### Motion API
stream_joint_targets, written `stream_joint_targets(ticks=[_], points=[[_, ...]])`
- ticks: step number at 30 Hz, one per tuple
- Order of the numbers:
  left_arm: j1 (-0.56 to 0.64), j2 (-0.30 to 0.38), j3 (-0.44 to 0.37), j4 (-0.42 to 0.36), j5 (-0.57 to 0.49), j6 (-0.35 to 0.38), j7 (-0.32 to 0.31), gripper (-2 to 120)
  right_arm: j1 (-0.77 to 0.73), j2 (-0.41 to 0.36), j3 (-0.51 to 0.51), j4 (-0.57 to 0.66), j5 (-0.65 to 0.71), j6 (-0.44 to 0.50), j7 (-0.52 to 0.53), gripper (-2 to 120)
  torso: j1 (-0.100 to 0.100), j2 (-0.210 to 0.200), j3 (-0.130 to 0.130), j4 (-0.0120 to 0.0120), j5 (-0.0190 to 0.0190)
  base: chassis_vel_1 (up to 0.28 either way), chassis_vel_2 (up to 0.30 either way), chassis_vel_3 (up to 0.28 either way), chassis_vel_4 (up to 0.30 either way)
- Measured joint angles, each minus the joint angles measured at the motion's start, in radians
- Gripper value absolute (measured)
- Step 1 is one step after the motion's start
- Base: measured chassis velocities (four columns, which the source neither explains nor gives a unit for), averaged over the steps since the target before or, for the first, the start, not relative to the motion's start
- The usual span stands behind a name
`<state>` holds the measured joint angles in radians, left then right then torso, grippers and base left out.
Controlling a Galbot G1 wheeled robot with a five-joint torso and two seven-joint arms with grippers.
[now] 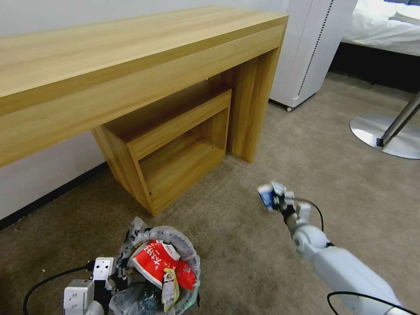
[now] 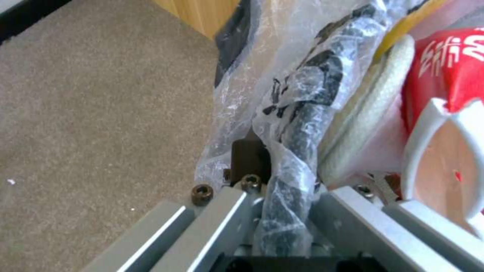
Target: Pick up the trash bin and place the garbage on the floor into it.
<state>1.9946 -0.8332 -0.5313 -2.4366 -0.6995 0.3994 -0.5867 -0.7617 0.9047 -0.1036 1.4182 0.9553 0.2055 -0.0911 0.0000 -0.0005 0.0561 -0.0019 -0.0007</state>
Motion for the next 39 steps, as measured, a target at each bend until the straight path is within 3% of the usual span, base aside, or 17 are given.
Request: stream_joint_targets(ticks=[3, 7, 11, 15, 23, 36, 39], points=[[-0.019, 0.011, -0.011, 0.000, -0.039, 0.005, 0.000, 0, 0.071, -0.065, -0.063, 0.152, 0.104, 0.048, -0.174, 0, 0.000, 0.000, 0.000, 0.0001, -0.0001, 0.000, 0.000, 0.000, 0.000], [-0.045, 0.043, -0.034, 0.005, -0.107, 0.027, -0.003, 0, 0.116, -0.138, -0.132, 0.300, 0.175, 0.041, -0.296, 0, 0.000, 0.000, 0.000, -0.0002, 0.0003, 0.000, 0.000, 0.000, 0.000], [-0.072, 0.076, -0.041, 0.019, -0.161, 0.048, -0.001, 0, 0.152, -0.167, -0.216, 0.396, 0.200, 0.016, -0.348, 0, 0.000, 0.000, 0.000, -0.0002, 0.0004, 0.000, 0.000, 0.000, 0.000], [-0.101, 0.104, -0.027, 0.022, -0.220, 0.069, -0.040, 0, 0.188, -0.176, -0.333, 0.457, 0.204, -0.008, -0.347, 0, 0.000, 0.000, 0.000, -0.0002, 0.0006, 0.000, 0.000, 0.000, 0.000], [-0.111, 0.089, -0.010, 0.036, -0.208, 0.074, -0.056, 0, 0.197, -0.184, -0.542, 0.525, 0.188, -0.023, -0.295, 0, 0.000, 0.000, 0.000, -0.0002, 0.0001, 0.000, 0.000, 0.000, 0.000], [-0.066, 0.047, -0.011, 0.026, -0.155, 0.067, -0.065, 0, 0.176, -0.124, -0.665, 0.472, 0.102, -0.027, -0.208, 0, 0.000, 0.000, 0.000, -0.0002, 0.0004, 0.000, 0.000, 0.000, 0.000], [-0.054, 0.043, -0.011, 0.027, -0.131, 0.067, -0.061, 0, 0.177, -0.113, -0.668, 0.456, 0.096, -0.036, -0.193, 8, 0.000, 0.000, 0.000, -0.0002, 0.0005, 0.000, 0.000, 0.000, 0.000]])
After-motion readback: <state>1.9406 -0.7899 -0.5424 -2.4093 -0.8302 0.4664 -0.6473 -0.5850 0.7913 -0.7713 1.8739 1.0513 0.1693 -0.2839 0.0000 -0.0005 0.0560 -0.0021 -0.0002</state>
